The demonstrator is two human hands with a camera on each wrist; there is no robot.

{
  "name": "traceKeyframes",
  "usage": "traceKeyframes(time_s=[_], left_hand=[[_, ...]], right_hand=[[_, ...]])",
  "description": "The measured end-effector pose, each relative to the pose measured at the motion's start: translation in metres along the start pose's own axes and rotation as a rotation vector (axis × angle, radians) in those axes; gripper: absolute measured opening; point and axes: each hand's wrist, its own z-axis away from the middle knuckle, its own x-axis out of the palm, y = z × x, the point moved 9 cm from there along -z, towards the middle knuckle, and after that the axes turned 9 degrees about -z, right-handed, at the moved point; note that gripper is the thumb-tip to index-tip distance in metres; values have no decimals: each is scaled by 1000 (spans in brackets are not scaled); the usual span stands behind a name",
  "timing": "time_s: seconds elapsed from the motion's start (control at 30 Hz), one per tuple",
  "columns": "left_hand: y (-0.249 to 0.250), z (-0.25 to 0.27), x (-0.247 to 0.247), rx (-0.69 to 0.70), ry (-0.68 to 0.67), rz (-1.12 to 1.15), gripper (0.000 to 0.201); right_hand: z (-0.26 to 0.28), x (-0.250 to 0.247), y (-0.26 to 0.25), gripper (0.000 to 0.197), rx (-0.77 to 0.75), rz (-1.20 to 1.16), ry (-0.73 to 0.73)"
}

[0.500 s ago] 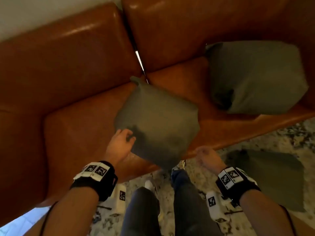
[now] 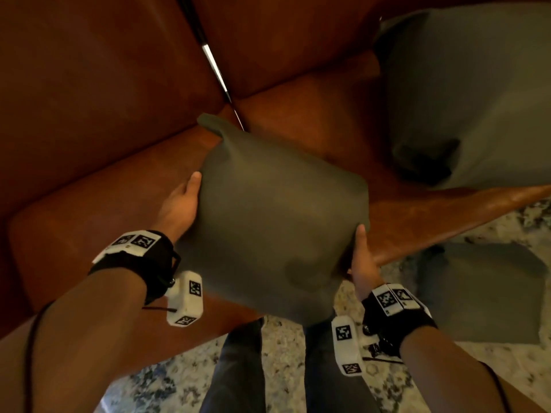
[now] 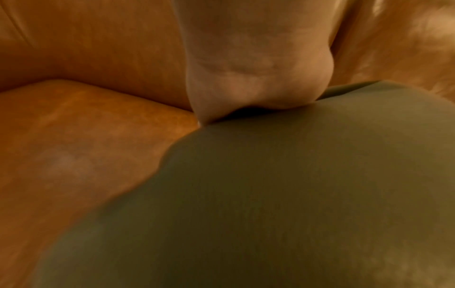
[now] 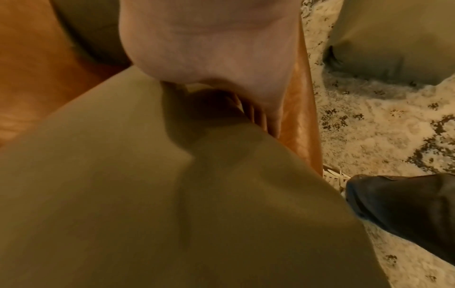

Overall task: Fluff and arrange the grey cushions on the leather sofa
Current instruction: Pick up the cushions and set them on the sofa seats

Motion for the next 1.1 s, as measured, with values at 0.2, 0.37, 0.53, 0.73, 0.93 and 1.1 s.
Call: traceKeyframes(time_s=[0.2,0.37,0.53,0.73,0.93,1.1], left_hand=[[-3,-5,6,-24,-19,111,60],[-24,13,-3,-23,-27,199,58],[-78,37,-39,-110,-14,415,58],[-198,48,-106,-362,181,658,61],[-230,71,-185,-355,342,1029,39],[-280,61,-225,-391,496,1164,43]], right_hand=[[14,26,-4,76,91,-200,-42],[34,26,-9,66,-12,-178,34],[59,57,-26,62,-95,-66,-26],[111,163,-59,23,-216,105,-254],[158,279,-73,45,-353,275,-426],[177,360,-63,41,-409,353,-560]])
